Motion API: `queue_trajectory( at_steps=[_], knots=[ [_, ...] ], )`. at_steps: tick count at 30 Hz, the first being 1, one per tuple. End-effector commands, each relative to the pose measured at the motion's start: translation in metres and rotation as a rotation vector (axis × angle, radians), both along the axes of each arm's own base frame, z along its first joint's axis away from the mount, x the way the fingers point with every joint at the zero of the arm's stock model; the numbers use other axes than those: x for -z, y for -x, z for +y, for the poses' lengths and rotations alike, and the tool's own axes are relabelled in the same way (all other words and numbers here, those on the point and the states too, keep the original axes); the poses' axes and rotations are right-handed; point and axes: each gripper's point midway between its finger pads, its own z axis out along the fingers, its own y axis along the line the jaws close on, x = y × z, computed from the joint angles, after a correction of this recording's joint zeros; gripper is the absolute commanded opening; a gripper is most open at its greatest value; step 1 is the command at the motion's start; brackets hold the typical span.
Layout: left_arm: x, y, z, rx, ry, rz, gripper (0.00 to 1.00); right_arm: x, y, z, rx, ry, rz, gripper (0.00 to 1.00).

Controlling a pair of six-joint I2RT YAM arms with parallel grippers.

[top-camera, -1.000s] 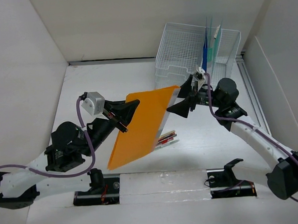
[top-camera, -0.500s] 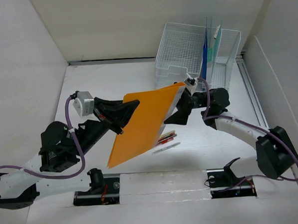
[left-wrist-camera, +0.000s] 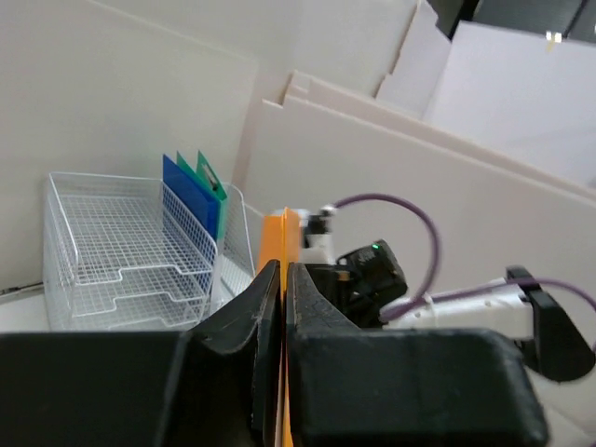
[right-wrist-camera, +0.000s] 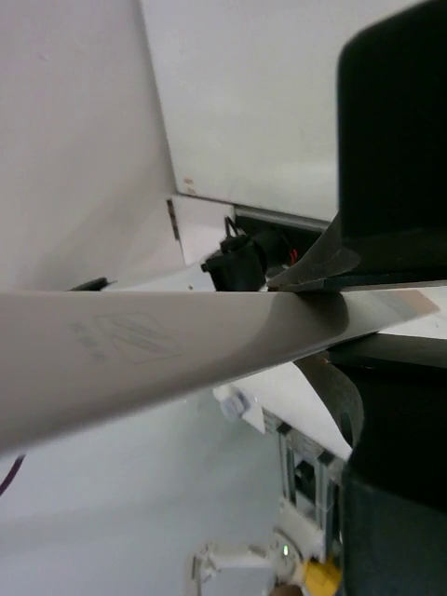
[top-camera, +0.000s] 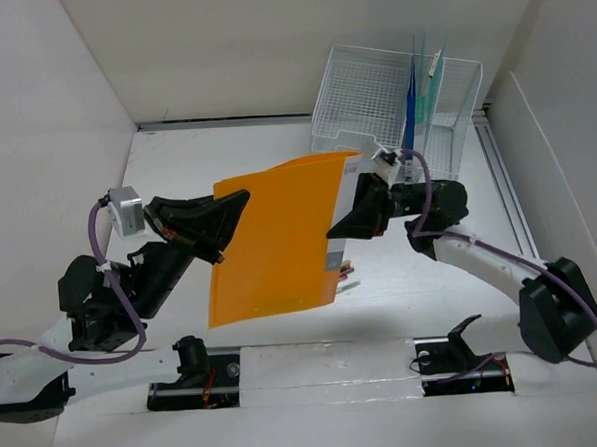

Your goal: Organize the desk

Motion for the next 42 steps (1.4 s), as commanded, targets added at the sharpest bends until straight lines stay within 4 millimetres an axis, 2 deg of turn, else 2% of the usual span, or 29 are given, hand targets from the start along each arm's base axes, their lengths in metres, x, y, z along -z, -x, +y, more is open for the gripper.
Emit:
queue_trajectory(
  at_steps=[1,2,3,4,5,6,7,10,11,14,15,16,17,18,20,21,23,26,30,33,39,40,42],
  knots=[
    [0.002,-0.010,0.007,-0.051,0.075,0.063,0.00,-0.086,0.009,-0.026,0.191,-0.255,-0.357,0.00],
    [0.007,-0.013,0.009,-0.070,0.076,0.088,0.03,-0.073,-0.008,-0.019,0.238,-0.141,-0.241,0.00],
    [0.014,-0.018,0.012,-0.099,0.071,0.124,0.14,-0.079,-0.024,-0.019,0.341,-0.118,-0.240,0.00],
    [0.020,-0.026,0.020,-0.153,0.096,0.180,0.39,-0.109,-0.027,-0.030,0.465,-0.128,-0.383,0.00],
    [0.025,-0.030,0.025,-0.184,0.104,0.213,0.53,-0.086,-0.044,-0.032,0.539,0.015,-0.277,0.00],
    [0.032,-0.033,0.032,-0.215,0.097,0.244,0.64,-0.092,-0.062,-0.041,0.672,0.042,-0.267,0.00],
    [0.038,-0.037,0.040,-0.261,0.108,0.275,0.78,-0.098,-0.066,-0.049,0.735,0.064,-0.295,0.00],
    [0.047,-0.038,0.054,-0.287,0.153,0.307,0.90,-0.102,-0.085,-0.080,0.926,0.172,-0.258,0.00],
    [0.052,-0.038,0.057,-0.289,0.164,0.312,0.90,-0.117,-0.087,-0.091,0.995,0.162,-0.277,0.00],
    [0.062,-0.041,0.059,-0.315,0.163,0.331,0.91,-0.125,-0.090,-0.111,1.104,0.201,-0.300,0.00],
    [0.067,-0.041,0.057,-0.313,0.152,0.338,0.92,-0.139,-0.093,-0.125,1.183,0.199,-0.308,0.00],
    [0.069,-0.040,0.052,-0.301,0.140,0.340,0.92,-0.142,-0.096,-0.135,1.237,0.217,-0.319,0.00],
    [0.079,-0.040,0.036,-0.274,0.095,0.350,0.93,-0.154,-0.098,-0.160,1.371,0.235,-0.308,0.00],
    [0.079,-0.040,0.036,-0.274,0.095,0.350,0.93,-0.154,-0.099,-0.161,1.373,0.239,-0.316,0.00],
    [0.092,-0.042,0.020,-0.264,0.043,0.360,0.93,-0.156,-0.106,-0.190,1.531,0.284,-0.284,0.00],
    [0.095,-0.041,0.011,-0.242,0.027,0.364,0.93,-0.167,-0.103,-0.202,1.584,0.277,-0.291,0.00],
    [0.103,-0.043,-0.002,-0.228,-0.009,0.367,0.93,-0.167,-0.104,-0.223,1.688,0.310,-0.265,0.00],
    [0.108,-0.041,-0.018,-0.187,-0.026,0.350,0.93,-0.178,-0.095,-0.246,1.783,0.294,-0.255,0.00],
    [0.113,-0.036,-0.029,-0.138,-0.032,0.337,0.93,-0.189,-0.083,-0.271,1.889,0.273,-0.227,0.00],
    [0.118,-0.033,-0.035,-0.104,-0.031,0.337,0.93,-0.183,-0.086,-0.293,2.010,0.356,-0.219,0.00],
    [0.131,-0.030,-0.046,-0.069,-0.047,0.353,0.93,-0.168,-0.113,-0.307,2.149,0.443,-0.239,0.00],
    [0.135,-0.030,-0.046,-0.069,-0.051,0.358,0.93,-0.172,-0.117,-0.313,2.186,0.426,-0.242,0.00],
    [0.142,-0.029,-0.048,-0.062,-0.053,0.366,0.93,-0.174,-0.135,-0.314,2.179,0.407,-0.291,0.00]
  ],
)
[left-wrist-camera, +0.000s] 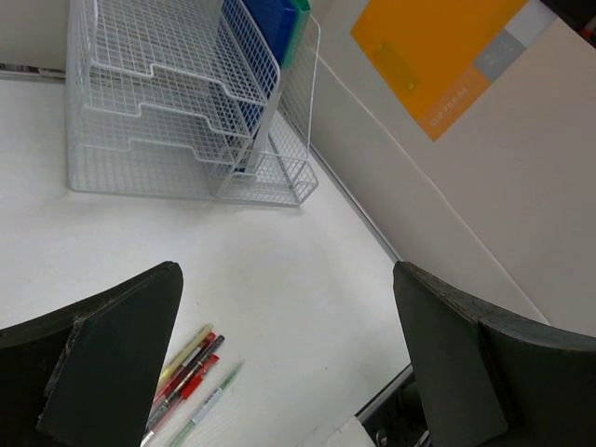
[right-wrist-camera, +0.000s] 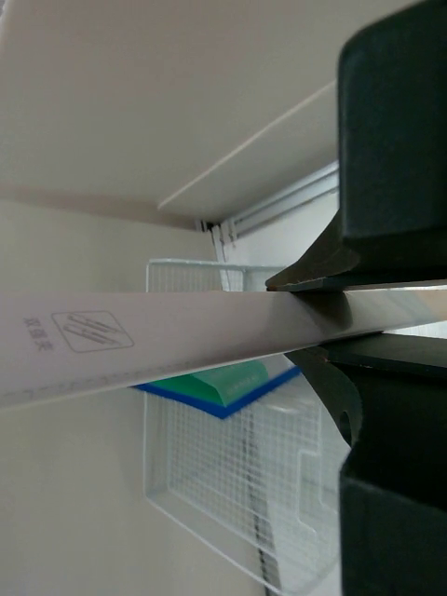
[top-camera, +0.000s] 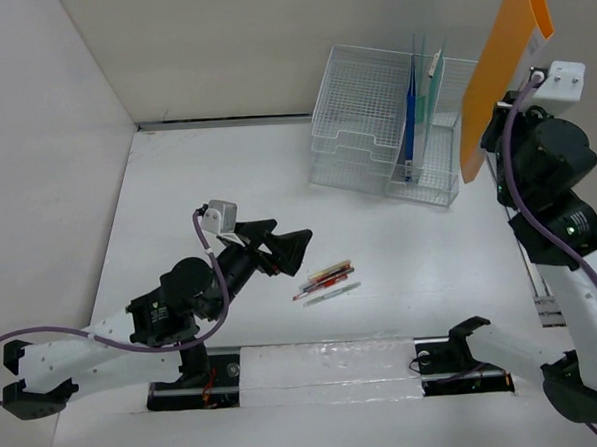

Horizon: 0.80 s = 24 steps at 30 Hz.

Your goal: Organize the desk

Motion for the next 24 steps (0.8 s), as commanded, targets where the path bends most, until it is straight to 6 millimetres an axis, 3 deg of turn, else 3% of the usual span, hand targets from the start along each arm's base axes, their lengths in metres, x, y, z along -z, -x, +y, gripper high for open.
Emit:
queue_trajectory(
  at_steps=[1,6,7,12,14,16,17,19,24],
  knots=[
    [-0.003,0.004,-0.005,0.032,0.061,0.001,0.93,-0.023,-0.019,-0.013,0.068,0.005,-0.123,0.00],
    [0.006,0.005,-0.010,0.045,0.054,0.010,0.93,-0.019,-0.054,-0.029,0.072,-0.004,-0.197,0.00],
    [0.008,0.006,-0.011,0.050,0.055,0.012,0.93,-0.008,-0.063,-0.029,0.062,-0.007,-0.190,0.00],
    [0.018,0.006,-0.018,0.066,0.038,0.026,0.93,-0.007,-0.085,-0.040,0.035,-0.021,-0.302,0.00],
    [0.022,0.007,-0.021,0.074,0.038,0.029,0.93,0.009,-0.100,-0.039,0.015,-0.010,-0.283,0.00],
    [0.026,0.008,-0.023,0.080,0.039,0.033,0.93,0.008,-0.107,-0.043,0.000,-0.003,-0.318,0.00],
    [0.029,0.007,-0.025,0.082,0.033,0.036,0.93,0.018,-0.115,-0.037,-0.033,0.002,-0.308,0.00],
    [0.034,0.006,-0.027,0.080,0.019,0.042,0.93,0.017,-0.120,-0.041,-0.046,0.001,-0.336,0.00],
    [0.042,0.004,-0.029,0.071,-0.001,0.044,0.93,0.038,-0.149,-0.044,-0.064,0.006,-0.335,0.00]
  ],
)
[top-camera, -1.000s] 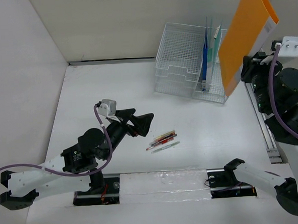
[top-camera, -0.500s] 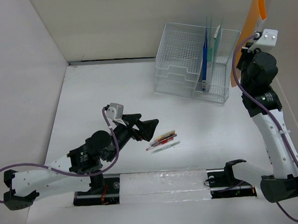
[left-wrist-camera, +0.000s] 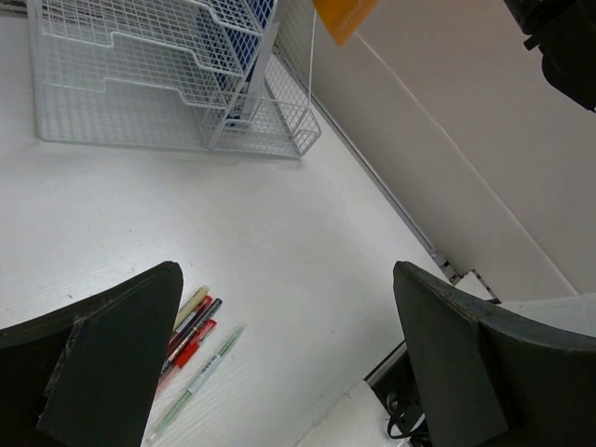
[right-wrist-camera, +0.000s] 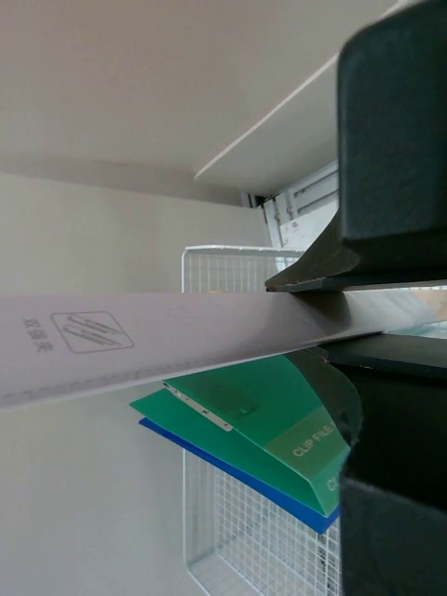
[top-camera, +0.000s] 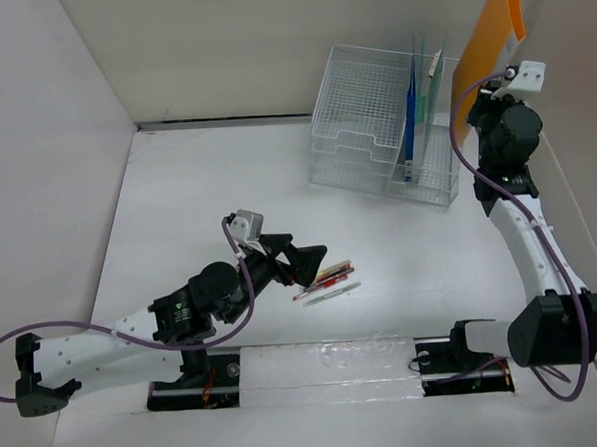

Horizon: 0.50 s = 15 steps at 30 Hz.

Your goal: Organize the desk

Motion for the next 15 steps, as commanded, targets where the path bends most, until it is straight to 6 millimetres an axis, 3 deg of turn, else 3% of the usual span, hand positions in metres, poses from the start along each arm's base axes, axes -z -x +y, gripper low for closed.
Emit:
queue_trajectory(
  at_steps=[1,6,8,15],
  knots=[
    [-0.010,0.001,-0.003,0.008,0.056,-0.015,0.93,-0.044,-0.003,0.007,-0.057,0.003,-0.215,0.00],
    [-0.004,-0.001,-0.005,0.002,0.043,-0.014,0.93,-0.026,-0.019,0.005,-0.050,-0.003,-0.233,0.00],
    [0.000,-0.002,-0.008,0.003,0.032,-0.011,0.93,-0.008,-0.027,0.006,-0.059,-0.031,-0.215,0.00],
    [0.006,-0.004,-0.014,-0.001,0.007,-0.010,0.93,0.029,-0.025,-0.004,0.000,-0.052,-0.202,0.00]
  ],
)
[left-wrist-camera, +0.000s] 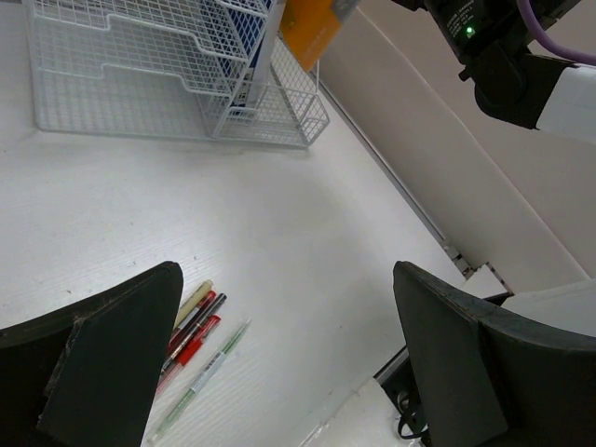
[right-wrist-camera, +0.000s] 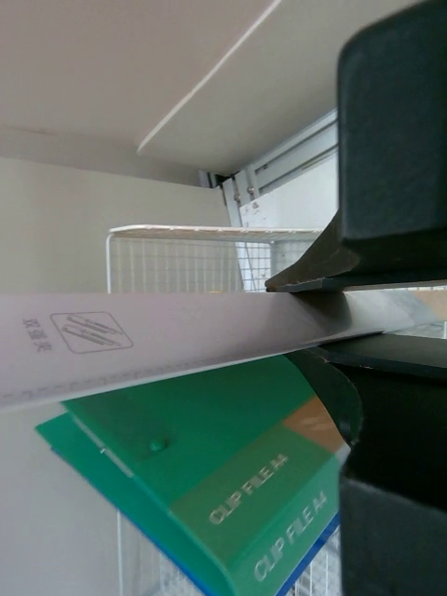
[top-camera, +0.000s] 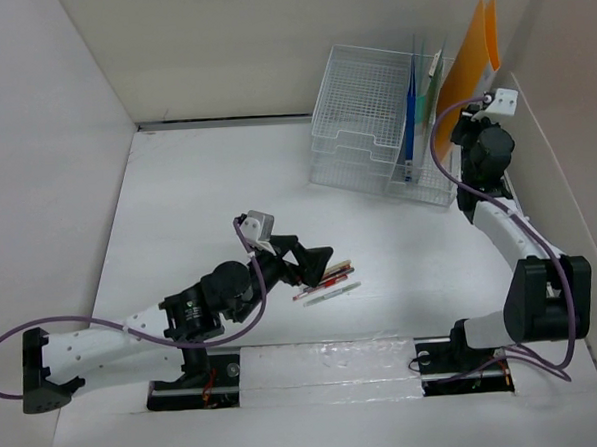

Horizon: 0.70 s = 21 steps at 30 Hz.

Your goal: Organize the desk

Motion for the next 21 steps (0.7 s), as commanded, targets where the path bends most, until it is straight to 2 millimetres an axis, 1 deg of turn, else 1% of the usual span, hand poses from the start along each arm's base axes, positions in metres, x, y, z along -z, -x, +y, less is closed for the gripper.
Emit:
queue_trajectory(
  at_steps=[1,3,5,7,8,11,13,15,16,19,21],
  knots=[
    [-0.007,-0.001,-0.004,0.002,0.037,-0.018,0.93,-0.047,0.011,-0.009,0.037,-0.022,-0.209,0.00],
    [-0.006,-0.001,-0.005,0.005,0.035,-0.019,0.93,-0.035,0.009,-0.012,0.056,-0.035,-0.203,0.00],
    [-0.006,-0.001,-0.005,0.007,0.033,-0.018,0.93,-0.029,0.006,-0.013,0.059,-0.041,-0.198,0.00],
    [-0.006,0.000,-0.007,0.010,0.032,-0.015,0.93,-0.019,-0.001,-0.013,0.056,-0.051,-0.198,0.00],
    [-0.005,0.000,-0.007,0.010,0.031,-0.015,0.93,-0.021,-0.001,-0.013,0.056,-0.051,-0.202,0.00],
    [-0.003,0.000,-0.008,0.013,0.027,-0.009,0.93,-0.019,-0.008,-0.013,0.054,-0.057,-0.208,0.00],
    [-0.001,0.000,-0.008,0.011,0.024,-0.006,0.93,-0.013,-0.014,-0.006,0.049,-0.059,-0.198,0.00],
    [-0.001,-0.001,-0.008,0.008,0.023,-0.004,0.93,-0.011,-0.015,-0.010,0.069,-0.060,-0.197,0.00],
    [0.001,-0.001,-0.008,0.005,0.024,-0.002,0.93,-0.005,-0.018,-0.006,0.062,-0.061,-0.185,0.00],
    [0.004,-0.001,-0.008,0.005,0.019,0.001,0.93,0.006,-0.019,-0.008,0.078,-0.063,-0.166,0.00],
    [0.004,-0.001,-0.009,0.006,0.019,0.002,0.93,0.020,-0.022,-0.008,0.078,-0.063,-0.141,0.00]
  ],
)
